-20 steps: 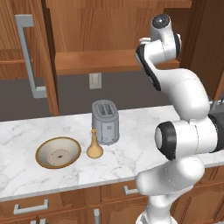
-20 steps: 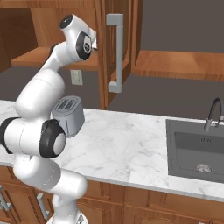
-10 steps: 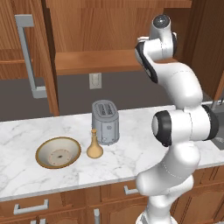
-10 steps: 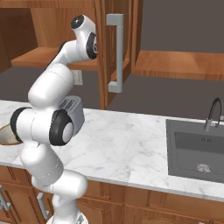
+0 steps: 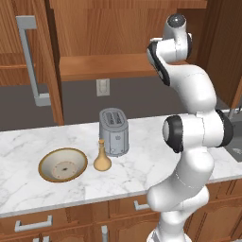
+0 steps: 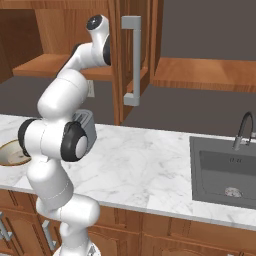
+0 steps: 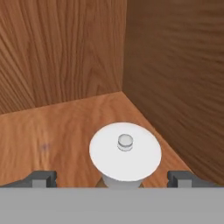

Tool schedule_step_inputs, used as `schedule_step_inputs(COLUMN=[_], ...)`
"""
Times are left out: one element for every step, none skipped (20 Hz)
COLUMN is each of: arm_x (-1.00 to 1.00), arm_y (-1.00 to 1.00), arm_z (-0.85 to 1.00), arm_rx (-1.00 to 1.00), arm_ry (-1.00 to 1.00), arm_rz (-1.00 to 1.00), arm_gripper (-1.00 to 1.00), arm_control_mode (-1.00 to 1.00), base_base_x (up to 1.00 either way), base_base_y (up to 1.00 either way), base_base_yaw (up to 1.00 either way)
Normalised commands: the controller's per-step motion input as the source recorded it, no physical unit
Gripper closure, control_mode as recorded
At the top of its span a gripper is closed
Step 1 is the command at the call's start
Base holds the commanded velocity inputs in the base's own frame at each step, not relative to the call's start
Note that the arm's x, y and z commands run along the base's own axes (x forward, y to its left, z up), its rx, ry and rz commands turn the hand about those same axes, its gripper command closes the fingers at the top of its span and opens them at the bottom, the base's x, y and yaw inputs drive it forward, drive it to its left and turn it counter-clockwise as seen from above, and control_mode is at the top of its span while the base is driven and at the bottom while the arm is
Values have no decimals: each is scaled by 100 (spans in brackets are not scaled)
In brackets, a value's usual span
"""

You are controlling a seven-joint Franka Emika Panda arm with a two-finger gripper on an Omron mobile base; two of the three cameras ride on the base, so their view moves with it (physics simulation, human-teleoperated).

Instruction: Retrieve the bottle and the shaker from the cabinet and place them next to the mixing bowl on the counter. Then add garlic from the fridge to the mixing bowl.

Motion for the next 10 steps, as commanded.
schedule_step_inputs(arm_x=[0, 1, 4, 5, 6, 7, 8, 9, 4, 3], arm_y=[0, 0, -1, 0, 0, 0, -1, -5, -6, -10], arm_z=[0, 0, -8, -11, -14, -15, -15, -11, -9, -8], arm_rx=[0, 0, -1, -2, -3, -3, -3, -4, -4, -4], arm_ry=[0, 0, 0, 0, 0, 0, 0, 0, 0, 0], arm_rz=[0, 0, 0, 0, 0, 0, 0, 0, 0, 0], arm_gripper=[-100, -100, -100, -100, -100, -100, -100, -100, -100, -100], arm_control_mode=[-100, -100, -100, -100, -100, -100, -100, -100, -100, -100], base_base_x=[0, 0, 0, 0, 0, 0, 0, 0, 0, 0], base_base_y=[0, 0, 0, 0, 0, 0, 0, 0, 0, 0], base_base_yaw=[0, 0, 0, 0, 0, 0, 0, 0, 0, 0])
